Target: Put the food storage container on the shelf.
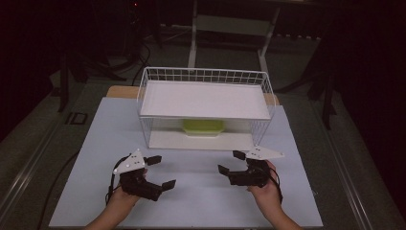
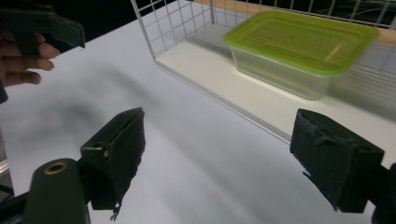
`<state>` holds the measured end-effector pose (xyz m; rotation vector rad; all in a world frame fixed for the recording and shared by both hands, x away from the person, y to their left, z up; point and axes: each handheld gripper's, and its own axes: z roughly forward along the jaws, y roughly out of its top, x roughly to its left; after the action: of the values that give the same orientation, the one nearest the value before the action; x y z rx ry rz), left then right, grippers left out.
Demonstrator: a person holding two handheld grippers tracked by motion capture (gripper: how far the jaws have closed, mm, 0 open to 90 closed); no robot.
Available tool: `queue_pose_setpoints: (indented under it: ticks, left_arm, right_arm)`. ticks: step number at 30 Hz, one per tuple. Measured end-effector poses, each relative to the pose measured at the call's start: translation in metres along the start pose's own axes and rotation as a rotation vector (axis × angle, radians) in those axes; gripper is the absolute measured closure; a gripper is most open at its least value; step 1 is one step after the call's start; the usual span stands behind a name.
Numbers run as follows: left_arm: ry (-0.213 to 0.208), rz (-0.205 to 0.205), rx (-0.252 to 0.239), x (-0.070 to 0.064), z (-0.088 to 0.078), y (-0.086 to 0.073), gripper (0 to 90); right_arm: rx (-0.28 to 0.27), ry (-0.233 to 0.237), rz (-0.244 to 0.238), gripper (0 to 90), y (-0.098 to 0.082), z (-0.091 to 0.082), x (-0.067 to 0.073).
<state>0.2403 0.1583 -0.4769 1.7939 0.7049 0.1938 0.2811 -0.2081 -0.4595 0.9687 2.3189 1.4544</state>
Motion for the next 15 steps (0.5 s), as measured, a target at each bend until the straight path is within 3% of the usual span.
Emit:
queue_pose_setpoints:
  ticks: [3, 15]
  left_arm:
    - [0.005, 0.017, 0.021, -0.002, -0.001, -0.007, 0.4]
    - [0.003, 0.025, 0.025, 0.000, -0.007, -0.016, 0.4]
  right_arm:
    - [0.011, -0.006, -0.005, 17.9, -0.004, -0.006, -0.002]
    - [0.038, -0.014, -0.020, 17.6, -0.023, -0.017, -0.005]
